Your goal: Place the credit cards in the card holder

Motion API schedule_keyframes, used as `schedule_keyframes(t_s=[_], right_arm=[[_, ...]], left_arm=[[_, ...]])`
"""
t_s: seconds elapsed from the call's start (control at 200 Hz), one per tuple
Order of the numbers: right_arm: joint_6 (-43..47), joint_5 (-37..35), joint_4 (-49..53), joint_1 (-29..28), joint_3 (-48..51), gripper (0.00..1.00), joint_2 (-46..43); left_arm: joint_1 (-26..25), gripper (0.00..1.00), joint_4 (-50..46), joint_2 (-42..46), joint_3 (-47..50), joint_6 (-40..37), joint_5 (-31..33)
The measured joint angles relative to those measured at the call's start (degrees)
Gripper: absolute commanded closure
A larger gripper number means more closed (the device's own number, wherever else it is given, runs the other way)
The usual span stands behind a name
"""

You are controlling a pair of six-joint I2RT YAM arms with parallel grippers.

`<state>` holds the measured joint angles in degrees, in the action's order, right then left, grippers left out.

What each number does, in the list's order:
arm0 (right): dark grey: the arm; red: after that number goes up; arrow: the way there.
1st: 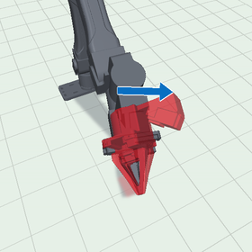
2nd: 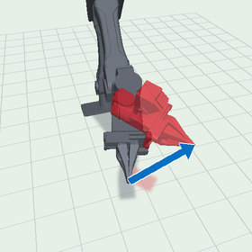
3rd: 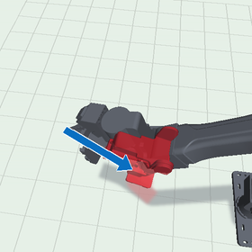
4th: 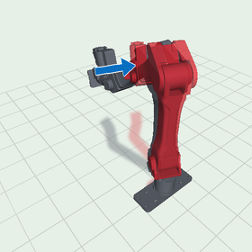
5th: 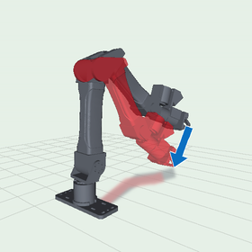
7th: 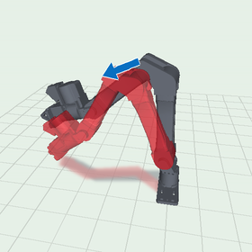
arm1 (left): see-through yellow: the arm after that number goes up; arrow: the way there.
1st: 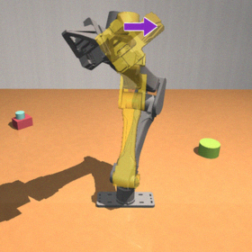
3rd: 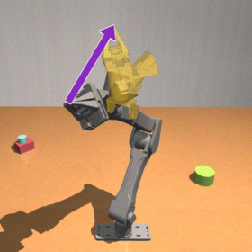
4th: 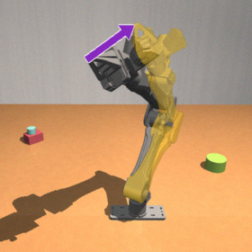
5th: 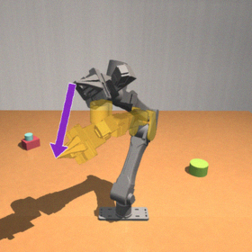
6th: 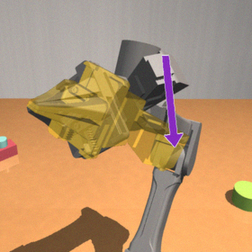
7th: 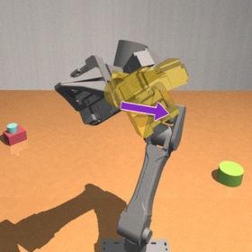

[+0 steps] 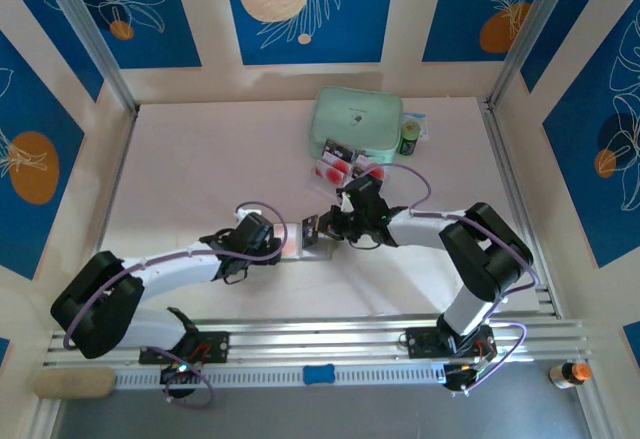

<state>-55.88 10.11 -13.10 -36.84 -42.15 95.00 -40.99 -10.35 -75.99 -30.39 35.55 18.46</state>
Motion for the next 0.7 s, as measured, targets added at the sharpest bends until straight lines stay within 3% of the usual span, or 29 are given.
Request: schedule_keyframes(t_s=[0.325,0.7], right_arm=[[-4.13,-2.62,-10.25,-0.85,2.75,1.0,0.04],[-5.68,-3.3,-13.75,-1.79,3.34,1.0,2.54]], left_arm=[[0.0,0.05,0.09,0.17,0.74,0.15,-0.02],[0.02,0.05,0.09,0.42,1.16,0.17,-0.22]])
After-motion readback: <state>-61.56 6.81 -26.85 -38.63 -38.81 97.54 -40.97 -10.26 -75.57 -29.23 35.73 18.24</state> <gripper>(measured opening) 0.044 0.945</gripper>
